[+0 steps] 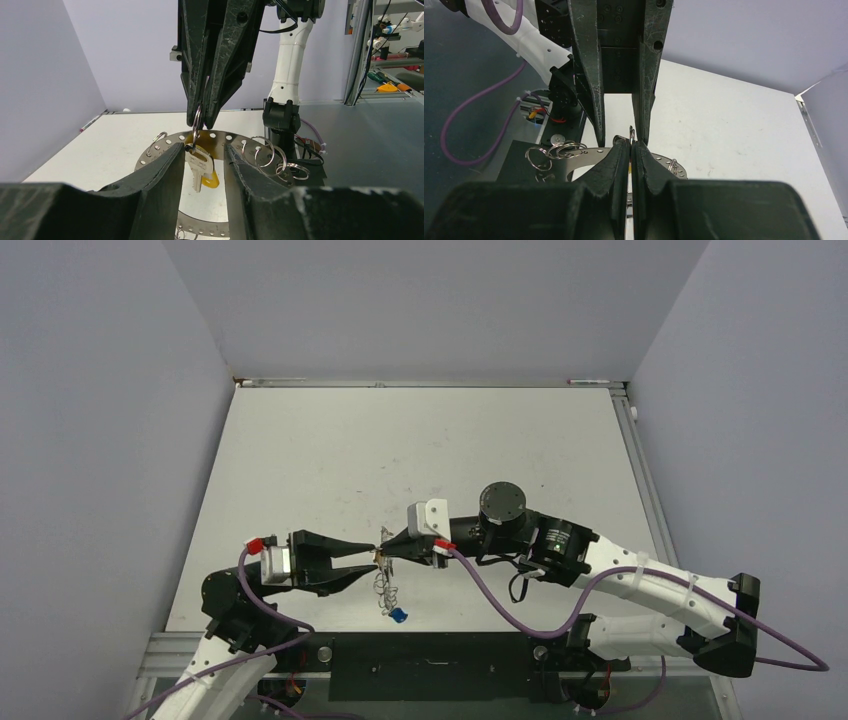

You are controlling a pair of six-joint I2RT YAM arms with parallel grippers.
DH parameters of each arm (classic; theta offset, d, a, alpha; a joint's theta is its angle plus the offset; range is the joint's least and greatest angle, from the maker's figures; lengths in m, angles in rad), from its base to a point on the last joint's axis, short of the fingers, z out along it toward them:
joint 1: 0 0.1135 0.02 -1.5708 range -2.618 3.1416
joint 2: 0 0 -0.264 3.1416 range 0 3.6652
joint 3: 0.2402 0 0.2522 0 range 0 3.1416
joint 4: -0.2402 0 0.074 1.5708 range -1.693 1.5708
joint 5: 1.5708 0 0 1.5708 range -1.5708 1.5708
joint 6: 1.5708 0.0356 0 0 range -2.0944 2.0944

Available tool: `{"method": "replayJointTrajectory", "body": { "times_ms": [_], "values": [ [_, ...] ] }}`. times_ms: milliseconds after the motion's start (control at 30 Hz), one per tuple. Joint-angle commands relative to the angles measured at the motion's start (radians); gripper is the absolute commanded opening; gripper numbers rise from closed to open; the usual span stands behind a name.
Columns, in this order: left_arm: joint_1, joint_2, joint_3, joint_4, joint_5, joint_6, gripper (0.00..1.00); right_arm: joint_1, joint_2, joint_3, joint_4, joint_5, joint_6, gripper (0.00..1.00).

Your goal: Put the keys on the keyring

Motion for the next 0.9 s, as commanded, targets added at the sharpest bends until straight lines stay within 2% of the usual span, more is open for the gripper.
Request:
{"method": "replayJointTrajectory", "body": {
  "times_ms": [0, 633, 800, 867],
  "values": [
    [0.002, 0.006, 0.004, 0.042, 0.008, -0.005, 0.31, -0.008, 0.018, 0.017, 0.097, -0.046, 0.01, 0.05],
    [0.002, 0.002, 0.01, 0.011, 0.001, 0.015, 0.19, -0.01, 0.031, 0.012, 0.141, -0.06, 0.032, 0.05],
    [0.002, 0.002, 0.02, -0.019, -0.007, 0.035, 0.0, -0.01, 0.033, 0.006, 0.151, -0.07, 0.041, 0.05],
    [0.002, -0.001, 0.022, -0.028, -0.011, 0.041, 0.0, -0.01, 0.036, 0.003, 0.157, -0.075, 0.046, 0.05]
  ]
}}
